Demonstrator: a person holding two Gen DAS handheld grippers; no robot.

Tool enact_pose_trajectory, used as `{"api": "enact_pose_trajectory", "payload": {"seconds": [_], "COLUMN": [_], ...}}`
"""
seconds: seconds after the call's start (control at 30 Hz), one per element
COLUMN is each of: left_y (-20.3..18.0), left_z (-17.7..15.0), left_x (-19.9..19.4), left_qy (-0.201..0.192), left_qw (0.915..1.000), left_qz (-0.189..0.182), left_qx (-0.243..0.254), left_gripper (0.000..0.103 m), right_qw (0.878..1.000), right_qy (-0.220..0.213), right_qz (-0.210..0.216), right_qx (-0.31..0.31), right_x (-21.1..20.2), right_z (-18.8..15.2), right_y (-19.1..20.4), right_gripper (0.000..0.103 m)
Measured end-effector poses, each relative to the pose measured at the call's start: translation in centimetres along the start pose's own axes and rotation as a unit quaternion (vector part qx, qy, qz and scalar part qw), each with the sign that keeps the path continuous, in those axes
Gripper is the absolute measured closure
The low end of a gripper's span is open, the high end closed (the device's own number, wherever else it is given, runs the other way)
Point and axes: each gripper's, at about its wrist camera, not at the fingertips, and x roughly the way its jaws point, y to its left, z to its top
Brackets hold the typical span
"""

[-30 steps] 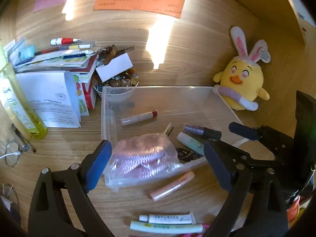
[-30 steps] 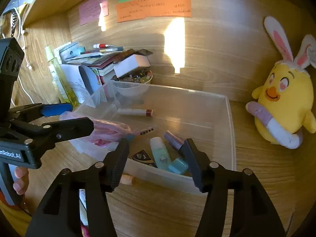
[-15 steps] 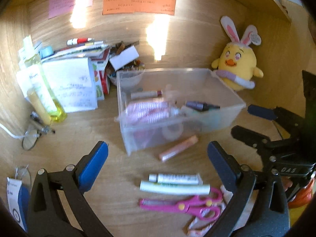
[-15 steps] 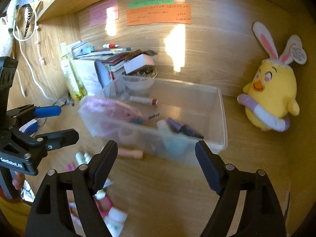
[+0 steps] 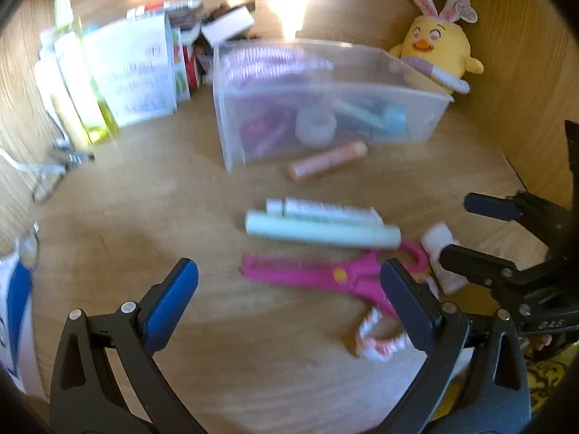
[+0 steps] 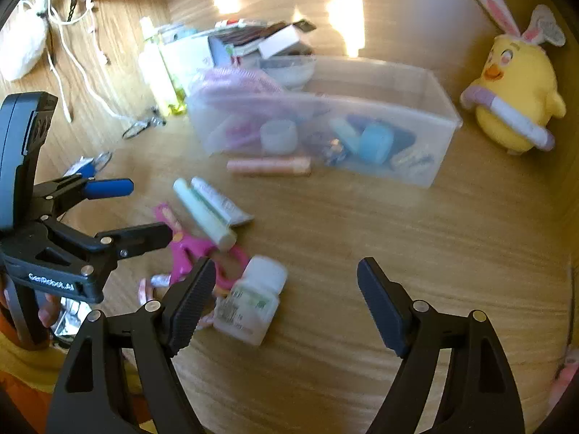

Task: Organize objects
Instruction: 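Lower both items into the clear box and open both tools, then grasp the white pill bottle with the right tool while the left tool grasps the beaded string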

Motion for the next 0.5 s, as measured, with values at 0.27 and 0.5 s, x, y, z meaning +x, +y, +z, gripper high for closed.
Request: {"api": "enact_pose_trajectory", "payload": {"seconds": [0.27,0.5], "left_y": [-1.3,-1.9], "left_z": [-2.7,-3.7], "left_x": [-0.8,-0.9], "left_qy": [-0.001,0.005], "left_qw": [1.0,0.9999], "left_qz": [0.001,0.0], "left_qx": [0.009,0.016], "left_gripper": [0.015,0.029], "right_qw": [1.0,1.0], "right_qy": [0.019,0.017], "right_qz": [0.023,0.017], "right_qx": [-0.001,-0.004], "right_x": [0.8,0.7], "right_z": [-0.9,-1.1], "right_y": [0.1,0.1], "right_gripper": [0.064,0.075]}}
